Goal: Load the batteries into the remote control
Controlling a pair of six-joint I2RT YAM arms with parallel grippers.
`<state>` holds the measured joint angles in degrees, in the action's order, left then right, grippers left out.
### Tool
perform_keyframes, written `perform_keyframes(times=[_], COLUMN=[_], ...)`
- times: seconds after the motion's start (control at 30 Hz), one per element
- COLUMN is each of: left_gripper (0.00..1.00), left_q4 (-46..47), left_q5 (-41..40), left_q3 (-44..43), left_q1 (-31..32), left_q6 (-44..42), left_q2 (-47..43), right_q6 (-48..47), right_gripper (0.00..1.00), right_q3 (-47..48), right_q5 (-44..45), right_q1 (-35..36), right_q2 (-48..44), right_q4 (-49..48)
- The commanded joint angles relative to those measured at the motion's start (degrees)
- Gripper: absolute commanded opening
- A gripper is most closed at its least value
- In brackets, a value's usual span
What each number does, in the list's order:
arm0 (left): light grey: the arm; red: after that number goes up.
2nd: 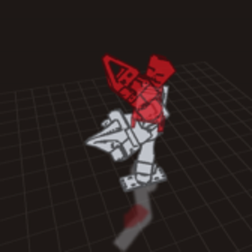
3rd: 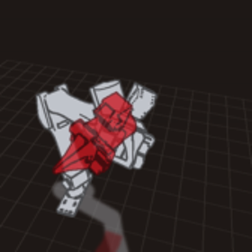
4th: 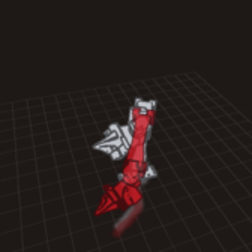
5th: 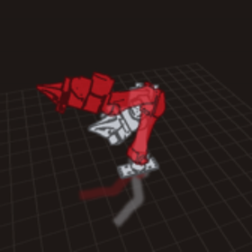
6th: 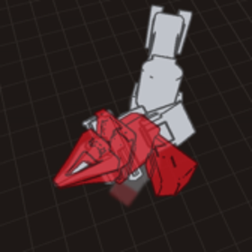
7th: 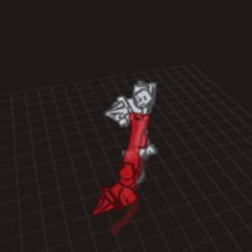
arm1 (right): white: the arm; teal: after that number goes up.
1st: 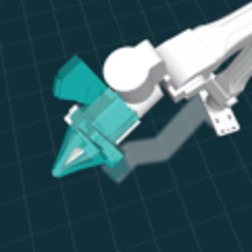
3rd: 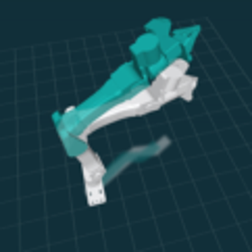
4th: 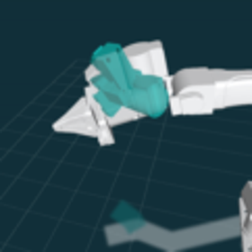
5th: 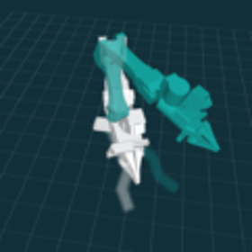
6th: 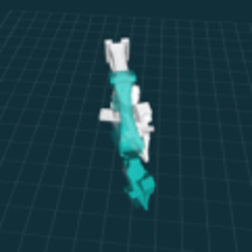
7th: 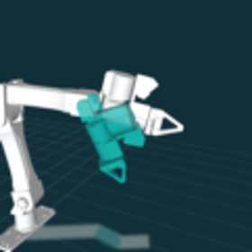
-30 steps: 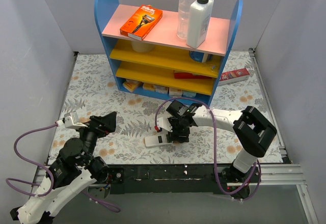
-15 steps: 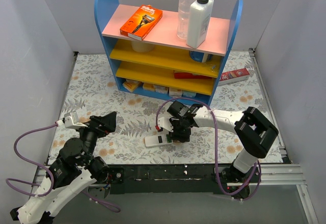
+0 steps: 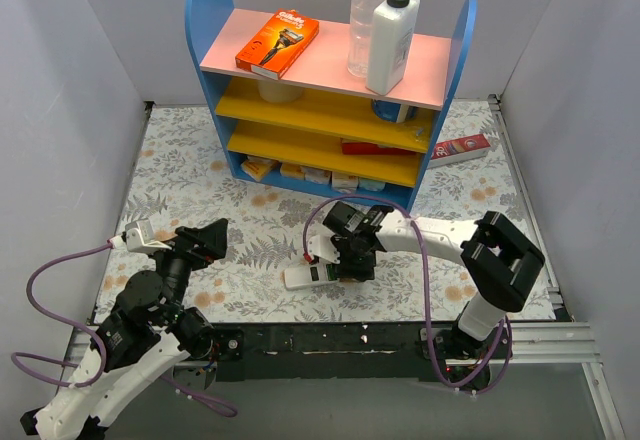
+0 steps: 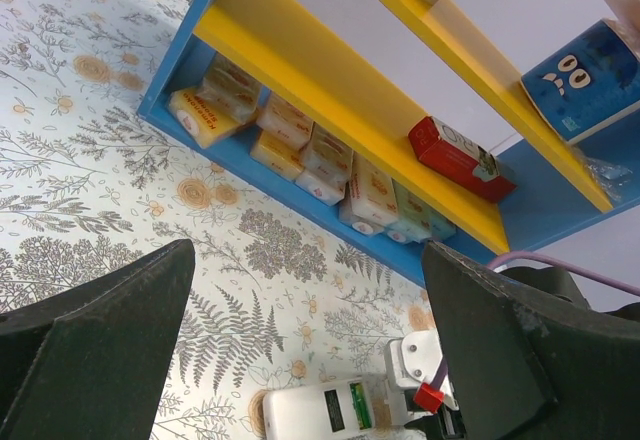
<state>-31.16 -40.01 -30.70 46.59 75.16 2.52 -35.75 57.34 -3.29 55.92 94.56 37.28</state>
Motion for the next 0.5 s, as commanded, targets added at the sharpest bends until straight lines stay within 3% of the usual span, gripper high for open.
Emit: perform_keyframes(times=[0.0, 0.47], left_gripper=[0.98, 0.98], left_q4=[0.8, 0.9], left_q5=[-0.2, -0.4], left_q3=[0.4, 0.6], left_q1=[-0.5, -0.9], left_q6=[-1.1, -1.0], left_q2=[0.9, -1.2], right_q6=[0.0, -1.3], right_gripper=[0.43, 0.43], right_q3=[5.4, 12.4], right_q5=[2.8, 3.0], right_q1=[1.7, 5.7], right_q2=[-1.8, 1.9], right_q4=[3.7, 5.6])
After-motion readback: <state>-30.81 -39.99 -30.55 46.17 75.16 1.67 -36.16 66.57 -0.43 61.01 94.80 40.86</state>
